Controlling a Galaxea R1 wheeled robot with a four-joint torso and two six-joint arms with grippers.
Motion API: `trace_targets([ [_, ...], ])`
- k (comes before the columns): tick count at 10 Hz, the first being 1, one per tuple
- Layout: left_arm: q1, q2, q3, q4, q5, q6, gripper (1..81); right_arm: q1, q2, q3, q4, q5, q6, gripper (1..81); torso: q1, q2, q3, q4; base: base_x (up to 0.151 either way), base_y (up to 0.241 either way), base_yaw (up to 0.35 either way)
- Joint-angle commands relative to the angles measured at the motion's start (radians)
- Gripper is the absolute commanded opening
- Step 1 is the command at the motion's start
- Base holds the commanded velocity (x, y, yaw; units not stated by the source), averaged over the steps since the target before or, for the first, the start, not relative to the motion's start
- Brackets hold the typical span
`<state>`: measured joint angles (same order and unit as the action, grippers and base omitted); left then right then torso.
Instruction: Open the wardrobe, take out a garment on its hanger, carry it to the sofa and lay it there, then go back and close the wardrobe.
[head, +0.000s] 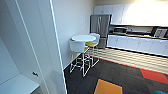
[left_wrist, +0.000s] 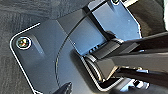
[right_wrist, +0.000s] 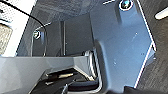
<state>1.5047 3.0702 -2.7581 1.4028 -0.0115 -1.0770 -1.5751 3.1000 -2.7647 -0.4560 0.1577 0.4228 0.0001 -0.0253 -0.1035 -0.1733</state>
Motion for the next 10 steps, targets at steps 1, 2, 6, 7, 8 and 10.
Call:
trace_targets([
  [1,-0.037,0.007,0.0,0.01,0.044,0.019,81.1,0.033,0.008,-0.001,0.007,-0.043,-0.002,81.1,0.0,0.0,0.0,0.0,0.0,0.0,0.327],
  [2,-0.036,0.009,0.0,0.01,0.064,0.017,81.1,0.03,0.007,-0.002,0.007,-0.043,-0.002,81.1,0.0,0.0,0.0,0.0,0.0,0.0,0.327],
  [6,-0.036,0.01,0.0,0.012,0.067,0.017,81.1,0.029,0.004,-0.01,0.007,-0.043,-0.002,81.1,0.0,0.0,0.0,0.0,0.0,0.0,0.328],
  [7,-0.036,0.01,0.0,0.012,0.067,0.019,81.1,0.028,0.005,-0.01,0.007,-0.043,-0.002,81.1,0.0,0.0,0.0,0.0,0.0,0.0,0.329],
  [8,-0.037,0.01,0.0,0.012,0.068,0.019,81.1,0.028,0.005,-0.01,0.005,-0.043,-0.002,81.1,0.0,0.0,0.0,0.0,0.0,0.0,0.329],
  [10,-0.036,0.013,0.0,0.015,0.068,0.019,81.1,0.025,0.004,-0.01,0.006,-0.043,-0.002,81.1,0.001,0.0,0.0,0.0,0.0,0.0,0.33],
])
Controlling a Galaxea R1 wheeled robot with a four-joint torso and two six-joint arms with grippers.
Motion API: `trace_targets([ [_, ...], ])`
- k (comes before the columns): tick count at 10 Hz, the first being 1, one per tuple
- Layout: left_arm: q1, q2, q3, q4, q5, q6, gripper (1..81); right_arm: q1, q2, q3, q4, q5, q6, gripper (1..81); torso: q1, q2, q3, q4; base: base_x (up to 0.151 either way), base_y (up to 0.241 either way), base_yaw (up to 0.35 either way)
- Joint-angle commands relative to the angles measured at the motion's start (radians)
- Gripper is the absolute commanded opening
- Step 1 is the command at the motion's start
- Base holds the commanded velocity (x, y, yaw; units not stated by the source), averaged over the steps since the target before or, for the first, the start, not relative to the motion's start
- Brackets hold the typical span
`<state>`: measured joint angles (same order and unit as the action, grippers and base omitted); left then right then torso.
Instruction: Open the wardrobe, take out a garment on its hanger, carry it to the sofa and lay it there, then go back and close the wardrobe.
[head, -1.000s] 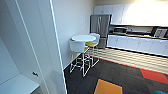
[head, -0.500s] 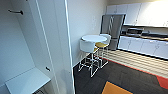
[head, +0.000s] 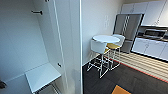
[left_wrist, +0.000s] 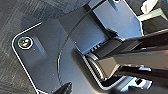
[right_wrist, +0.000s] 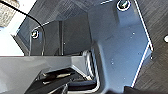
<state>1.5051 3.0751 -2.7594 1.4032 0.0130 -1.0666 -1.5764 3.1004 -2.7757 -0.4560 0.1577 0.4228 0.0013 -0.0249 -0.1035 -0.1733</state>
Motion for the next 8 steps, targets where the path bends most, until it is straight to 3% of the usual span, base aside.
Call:
trace_targets([
  [1,-0.036,0.01,0.001,0.014,0.042,0.01,81.1,0.025,0.002,0.001,0.007,-0.043,-0.002,81.1,0.0,0.0,0.0,0.0,0.0,0.0,0.329],
  [8,-0.036,0.019,0.001,0.014,0.044,0.016,81.1,0.025,0.002,-0.013,0.007,-0.043,-0.001,81.1,0.0,0.0,0.0,0.0,0.0,0.0,0.332],
])
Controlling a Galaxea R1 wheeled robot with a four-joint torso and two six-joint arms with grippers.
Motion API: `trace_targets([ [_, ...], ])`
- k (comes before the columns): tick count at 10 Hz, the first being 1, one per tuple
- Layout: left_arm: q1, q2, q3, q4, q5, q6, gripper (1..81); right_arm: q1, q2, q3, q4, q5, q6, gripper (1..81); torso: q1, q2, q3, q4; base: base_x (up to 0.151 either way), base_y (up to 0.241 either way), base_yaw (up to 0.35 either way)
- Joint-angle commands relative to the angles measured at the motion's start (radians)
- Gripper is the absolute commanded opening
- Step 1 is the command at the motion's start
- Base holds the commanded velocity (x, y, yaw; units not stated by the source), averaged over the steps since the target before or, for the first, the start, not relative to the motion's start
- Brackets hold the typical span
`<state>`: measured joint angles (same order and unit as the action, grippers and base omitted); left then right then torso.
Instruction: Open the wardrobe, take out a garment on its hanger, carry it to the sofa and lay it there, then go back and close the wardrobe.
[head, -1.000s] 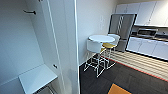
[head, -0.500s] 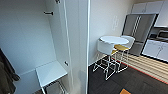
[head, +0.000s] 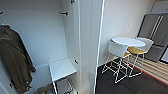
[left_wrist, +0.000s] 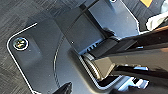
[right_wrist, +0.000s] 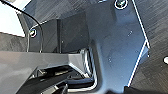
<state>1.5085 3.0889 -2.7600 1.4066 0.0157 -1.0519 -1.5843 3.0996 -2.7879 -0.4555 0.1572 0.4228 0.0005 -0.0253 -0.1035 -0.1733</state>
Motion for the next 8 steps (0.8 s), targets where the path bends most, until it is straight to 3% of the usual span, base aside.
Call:
trace_targets([
  [1,-0.04,0.005,0.002,0.011,0.041,0.001,81.1,0.032,0.003,-0.001,0.006,-0.042,-0.001,81.1,0.0,0.0,0.0,0.0,0.0,0.0,0.337],
  [8,-0.04,0.008,0.002,0.011,0.039,0.003,81.1,0.036,0.007,0.004,0.006,-0.042,-0.001,81.1,0.001,0.0,0.0,0.0,0.0,0.0,0.327],
])
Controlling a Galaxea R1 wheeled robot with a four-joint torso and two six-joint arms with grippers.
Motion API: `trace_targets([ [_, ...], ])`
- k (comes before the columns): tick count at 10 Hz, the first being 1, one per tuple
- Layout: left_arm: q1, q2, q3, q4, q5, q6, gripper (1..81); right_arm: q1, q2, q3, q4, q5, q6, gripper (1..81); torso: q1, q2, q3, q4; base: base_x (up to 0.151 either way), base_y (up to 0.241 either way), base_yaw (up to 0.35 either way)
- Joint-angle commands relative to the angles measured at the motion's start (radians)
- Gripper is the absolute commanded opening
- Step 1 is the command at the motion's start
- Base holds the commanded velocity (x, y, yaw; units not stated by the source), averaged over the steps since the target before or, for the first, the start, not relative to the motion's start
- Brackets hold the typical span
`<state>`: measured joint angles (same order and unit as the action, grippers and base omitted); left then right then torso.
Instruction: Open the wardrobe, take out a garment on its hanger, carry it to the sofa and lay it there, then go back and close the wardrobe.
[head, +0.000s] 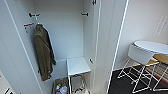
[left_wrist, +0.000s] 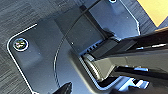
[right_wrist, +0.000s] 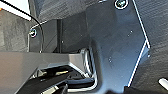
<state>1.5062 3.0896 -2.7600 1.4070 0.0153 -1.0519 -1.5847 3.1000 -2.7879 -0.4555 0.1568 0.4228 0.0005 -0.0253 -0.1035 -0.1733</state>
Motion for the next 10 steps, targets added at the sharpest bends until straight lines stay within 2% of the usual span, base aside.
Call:
trace_targets([
  [1,-0.037,0.006,0.002,0.01,0.04,0.003,81.1,0.034,0.007,0.004,0.006,-0.042,-0.002,81.1,0.0,0.0,0.0,0.0,0.0,0.0,0.279],
  [2,-0.037,0.006,0.002,0.01,0.04,0.003,81.1,0.034,0.007,0.002,0.006,-0.042,-0.002,81.1,0.0,0.0,0.0,0.0,0.0,0.0,0.202],
  [8,-0.043,-0.003,0.002,-0.016,0.035,-0.02,81.1,0.037,0.005,-0.001,0.006,-0.042,-0.002,81.1,0.0,0.0,0.0,0.0,0.0,0.0,0.0],
  [10,-0.036,-0.008,0.002,-0.166,0.044,-0.119,81.1,0.042,0.005,-0.001,0.006,-0.042,-0.002,81.1,0.0,0.0,0.0,0.0,0.0,0.0,0.0],
])
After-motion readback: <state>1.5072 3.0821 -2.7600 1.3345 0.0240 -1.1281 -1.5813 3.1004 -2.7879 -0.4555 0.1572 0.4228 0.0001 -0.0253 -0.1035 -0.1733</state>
